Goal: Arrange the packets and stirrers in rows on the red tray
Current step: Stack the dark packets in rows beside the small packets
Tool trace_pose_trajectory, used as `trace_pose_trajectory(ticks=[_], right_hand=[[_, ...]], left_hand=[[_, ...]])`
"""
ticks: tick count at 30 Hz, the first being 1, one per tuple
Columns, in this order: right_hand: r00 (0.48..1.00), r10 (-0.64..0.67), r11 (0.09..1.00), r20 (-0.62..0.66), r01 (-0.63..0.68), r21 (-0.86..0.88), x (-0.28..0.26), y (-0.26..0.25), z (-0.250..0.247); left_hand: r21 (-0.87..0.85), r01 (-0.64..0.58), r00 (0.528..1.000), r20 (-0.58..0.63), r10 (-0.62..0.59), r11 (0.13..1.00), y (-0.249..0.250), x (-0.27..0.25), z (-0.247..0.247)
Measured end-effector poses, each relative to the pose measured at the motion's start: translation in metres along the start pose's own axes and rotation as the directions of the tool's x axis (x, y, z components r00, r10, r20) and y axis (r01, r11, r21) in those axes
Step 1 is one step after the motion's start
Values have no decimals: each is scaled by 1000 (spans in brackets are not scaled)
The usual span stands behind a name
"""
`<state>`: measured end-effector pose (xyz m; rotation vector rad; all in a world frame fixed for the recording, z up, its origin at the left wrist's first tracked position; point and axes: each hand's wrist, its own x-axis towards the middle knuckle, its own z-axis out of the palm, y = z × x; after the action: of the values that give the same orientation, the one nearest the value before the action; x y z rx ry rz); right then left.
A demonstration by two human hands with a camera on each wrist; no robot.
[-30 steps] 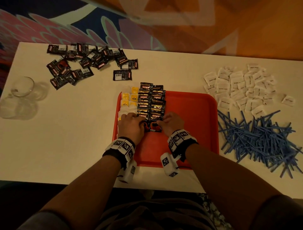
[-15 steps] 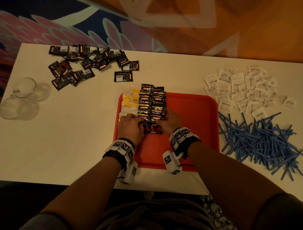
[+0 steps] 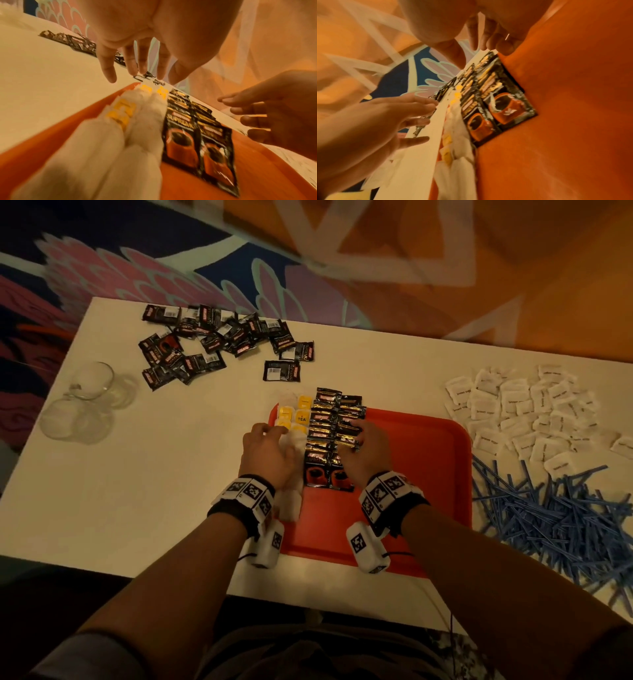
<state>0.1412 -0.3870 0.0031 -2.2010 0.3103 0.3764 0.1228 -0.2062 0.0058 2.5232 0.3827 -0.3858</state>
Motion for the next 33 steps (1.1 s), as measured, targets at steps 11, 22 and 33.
trace_pose_trajectory(ticks=[11,22,33], right_hand=[[992,-26,999,126,23,23,3,-63,57],[984,52,998,170,-48,-28,4,-93,112],[961,102,991,259,-76,-108,14,-131,167]], left_hand=[[139,61,998,25,-65,988,-54,147,-73],[320,199,966,96,-241,926,-152,265,-118],[260,53,991,108,-83,964,-159,119,-77]])
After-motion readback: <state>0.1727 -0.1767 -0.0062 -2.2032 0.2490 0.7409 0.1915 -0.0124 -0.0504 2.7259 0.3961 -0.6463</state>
